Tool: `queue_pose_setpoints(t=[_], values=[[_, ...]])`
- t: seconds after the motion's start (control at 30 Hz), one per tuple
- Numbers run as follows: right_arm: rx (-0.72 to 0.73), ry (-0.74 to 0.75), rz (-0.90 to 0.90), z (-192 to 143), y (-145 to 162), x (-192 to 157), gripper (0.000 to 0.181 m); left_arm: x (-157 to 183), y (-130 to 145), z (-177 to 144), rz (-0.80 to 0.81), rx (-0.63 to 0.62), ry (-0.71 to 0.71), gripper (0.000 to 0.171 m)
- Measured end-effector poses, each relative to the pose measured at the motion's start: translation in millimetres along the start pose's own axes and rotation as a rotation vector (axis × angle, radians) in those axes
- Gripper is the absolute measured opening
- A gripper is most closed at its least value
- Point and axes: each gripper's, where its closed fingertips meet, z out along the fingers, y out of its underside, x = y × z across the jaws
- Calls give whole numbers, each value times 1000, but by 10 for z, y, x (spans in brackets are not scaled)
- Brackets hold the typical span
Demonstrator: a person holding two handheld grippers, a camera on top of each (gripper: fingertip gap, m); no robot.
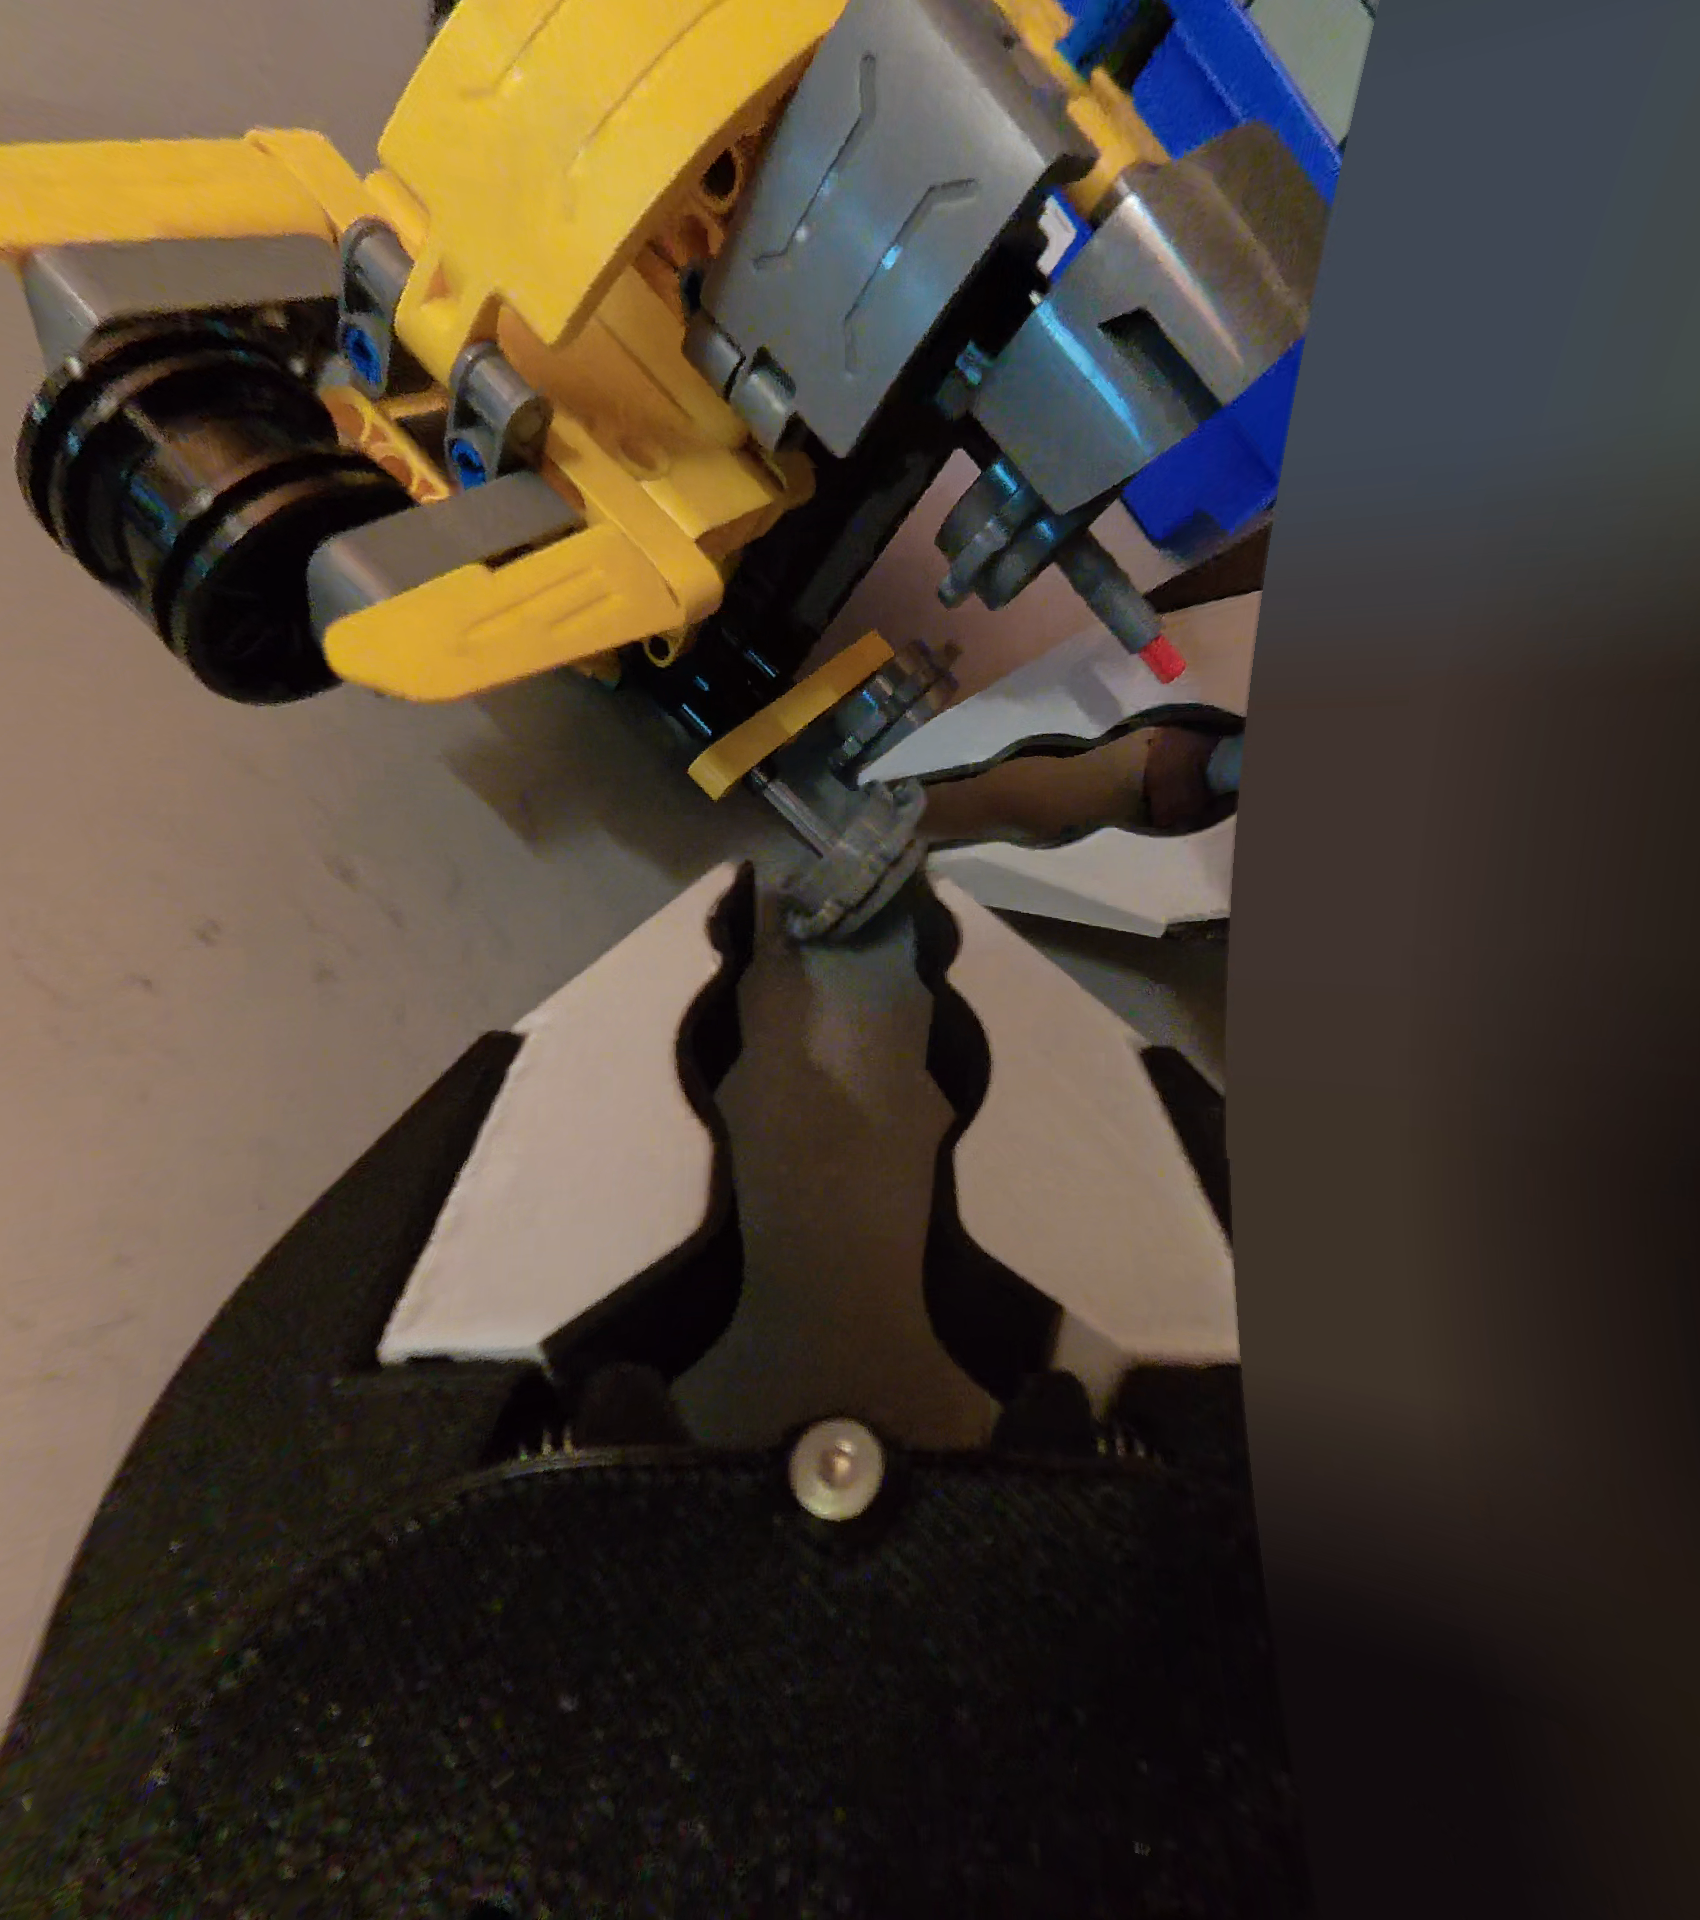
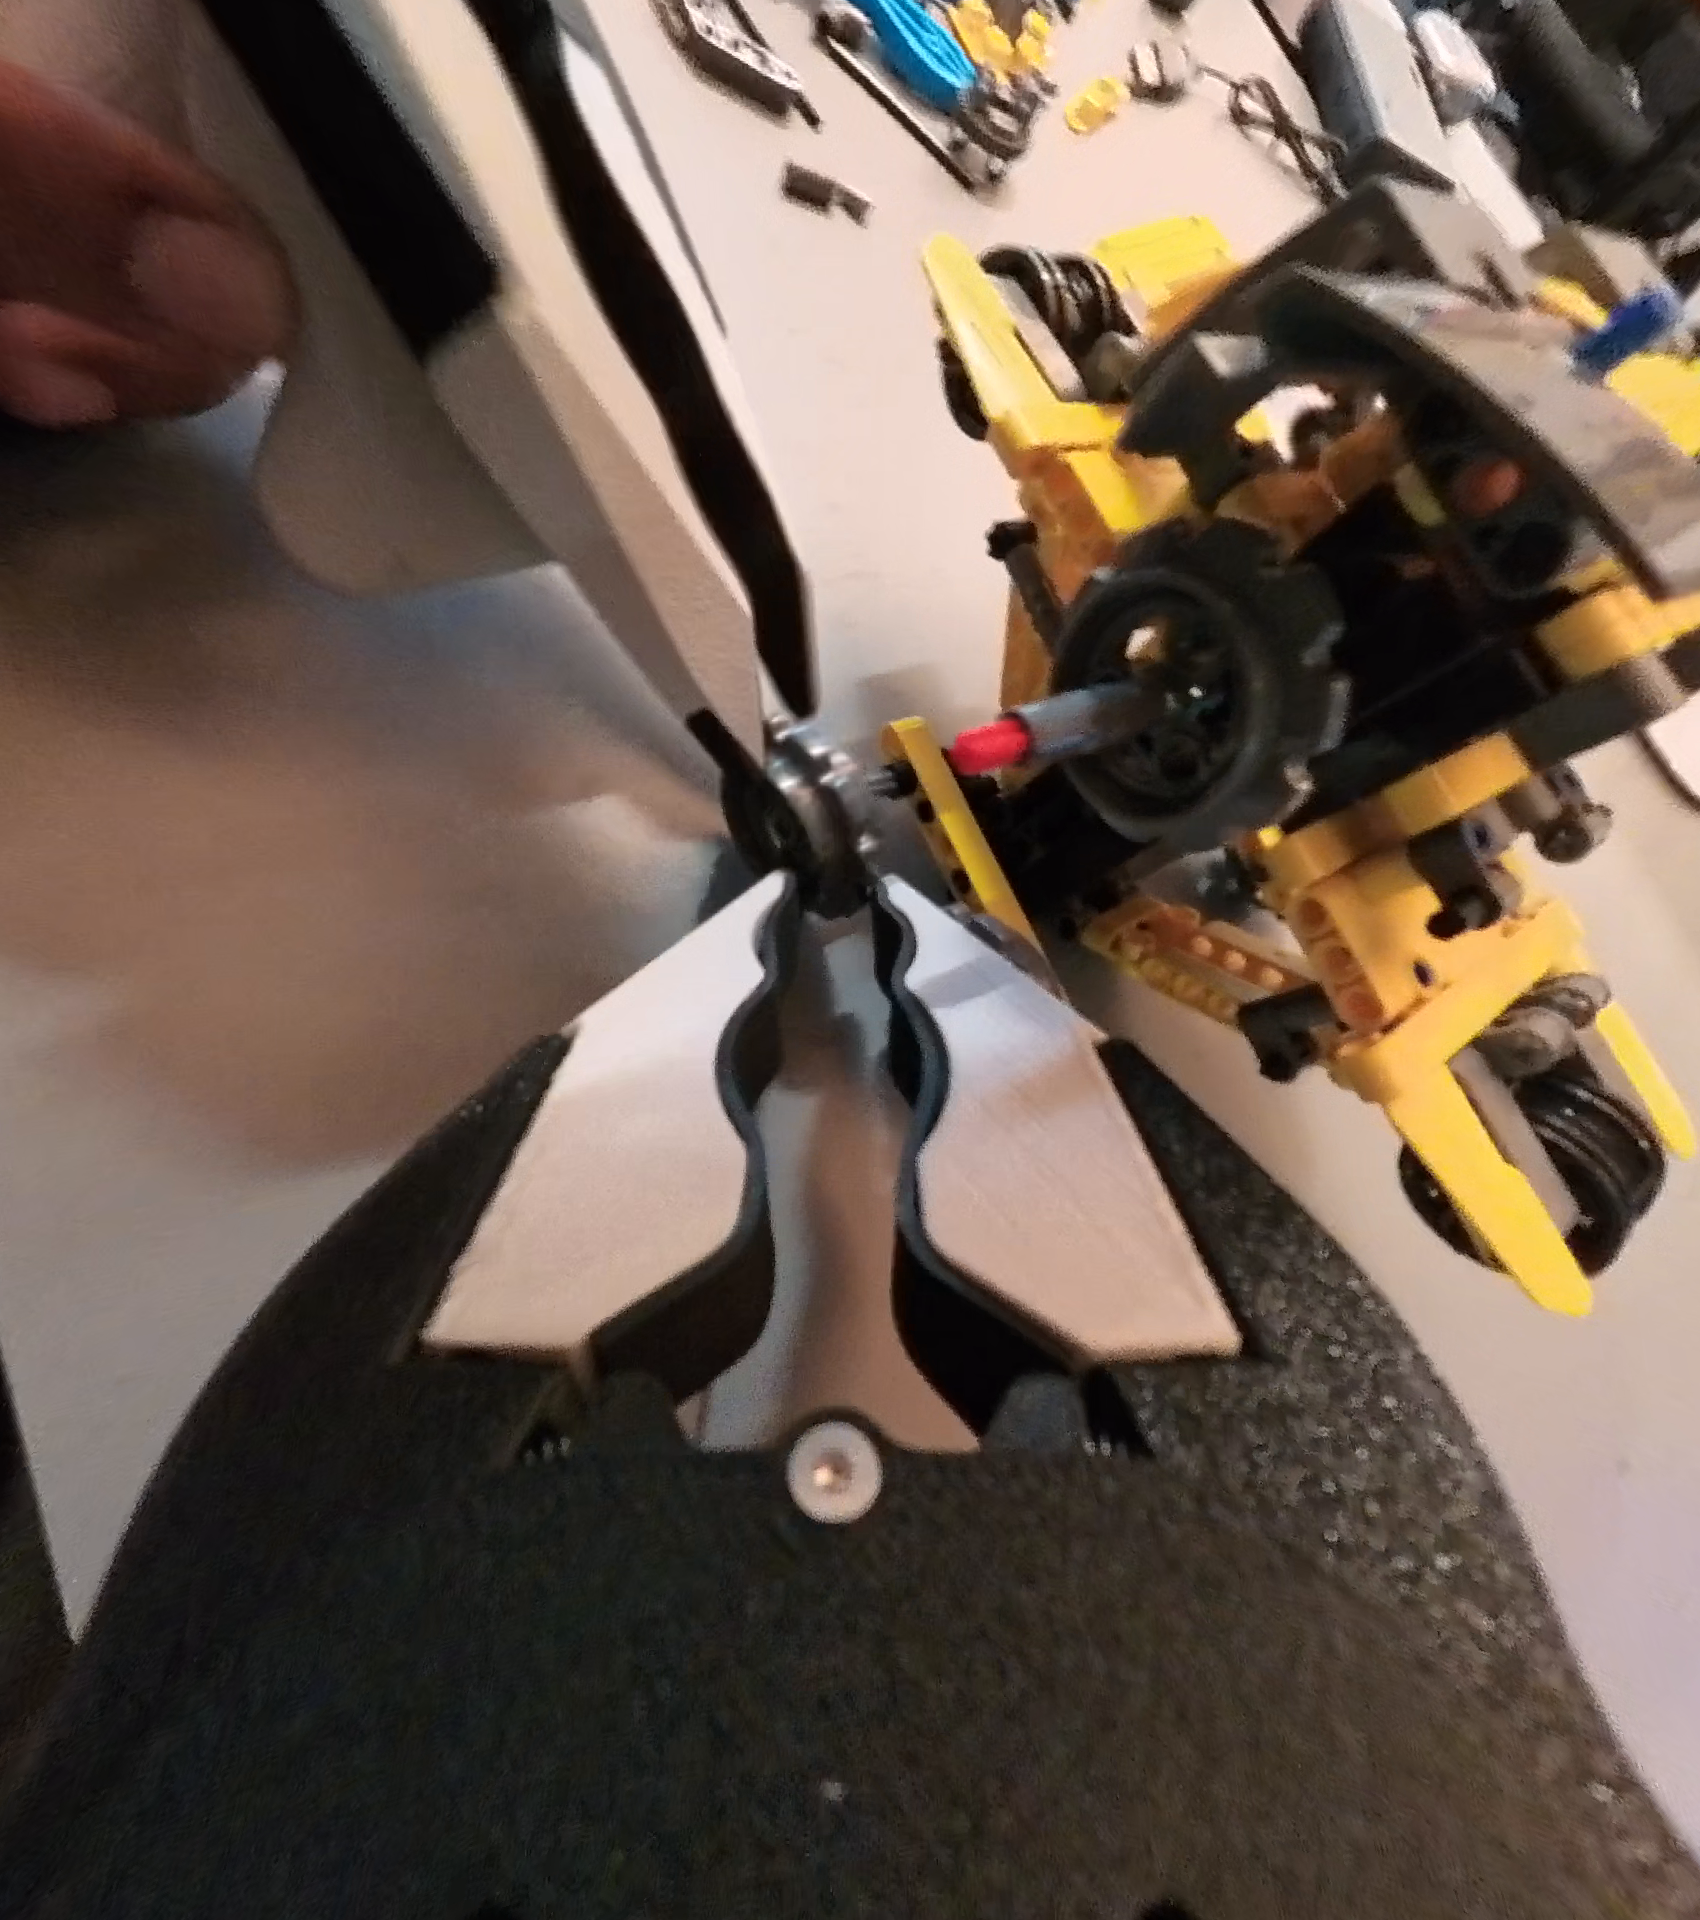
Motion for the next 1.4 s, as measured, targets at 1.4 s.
queue_pose_setpoints(t=[1.4], values=[[6,89,-18,-34,-60,-44,10,-120,98,170,695,-285,12,58]])
